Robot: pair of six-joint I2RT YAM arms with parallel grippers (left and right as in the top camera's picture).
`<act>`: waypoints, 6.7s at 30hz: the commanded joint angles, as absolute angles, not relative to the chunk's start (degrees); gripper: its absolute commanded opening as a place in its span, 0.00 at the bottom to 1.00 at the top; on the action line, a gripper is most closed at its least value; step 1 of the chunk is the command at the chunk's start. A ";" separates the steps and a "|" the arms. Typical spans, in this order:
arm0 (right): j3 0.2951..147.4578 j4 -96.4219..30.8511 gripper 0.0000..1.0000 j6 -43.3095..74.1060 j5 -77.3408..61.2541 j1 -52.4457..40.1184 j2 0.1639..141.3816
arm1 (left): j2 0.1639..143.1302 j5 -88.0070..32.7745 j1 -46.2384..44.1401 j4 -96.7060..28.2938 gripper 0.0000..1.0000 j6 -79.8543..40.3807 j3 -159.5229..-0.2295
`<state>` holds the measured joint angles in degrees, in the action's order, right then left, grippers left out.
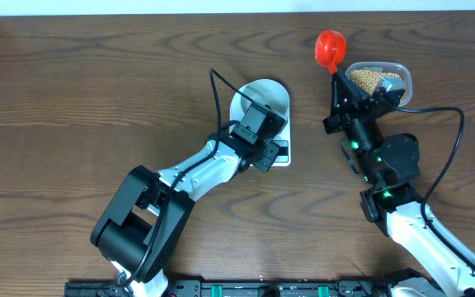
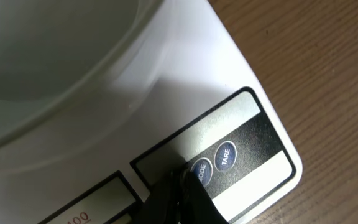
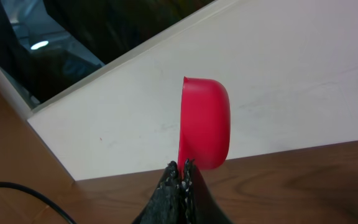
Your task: Scoop item into bowl and weigh 50g on scale
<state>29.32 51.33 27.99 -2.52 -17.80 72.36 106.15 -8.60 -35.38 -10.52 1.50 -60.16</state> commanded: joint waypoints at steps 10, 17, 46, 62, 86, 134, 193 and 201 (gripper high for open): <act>31.68 51.70 0.01 27.16 5.80 -17.17 72.40 | 91.81 -8.27 -35.44 -19.86 0.07 -0.10 -63.37; 36.07 46.72 0.01 27.14 9.10 -15.49 73.12 | 93.32 -8.29 -35.44 -21.80 0.07 -0.69 -63.35; 46.19 45.87 0.01 27.09 8.45 -14.22 81.89 | 106.52 -3.75 -38.17 -14.66 0.07 2.57 -63.33; 46.19 45.84 0.01 27.07 8.45 -14.22 81.89 | 106.52 -2.94 -36.99 -14.26 0.07 2.55 -63.33; 46.19 45.89 0.01 27.07 5.65 -14.24 81.89 | 110.50 -5.54 -36.97 -14.24 0.07 1.19 -62.74; 46.19 45.84 0.01 23.05 9.56 -13.52 82.11 | 103.13 -4.91 -37.10 -17.47 0.07 -0.89 -62.48; 46.19 45.32 0.01 23.05 5.63 -13.54 82.11 | 102.39 -3.40 -36.95 -16.12 0.07 -0.69 -63.20; 46.19 43.18 0.01 23.05 5.61 -13.54 82.11 | 92.29 -3.36 -36.86 -23.99 0.08 -0.69 -63.20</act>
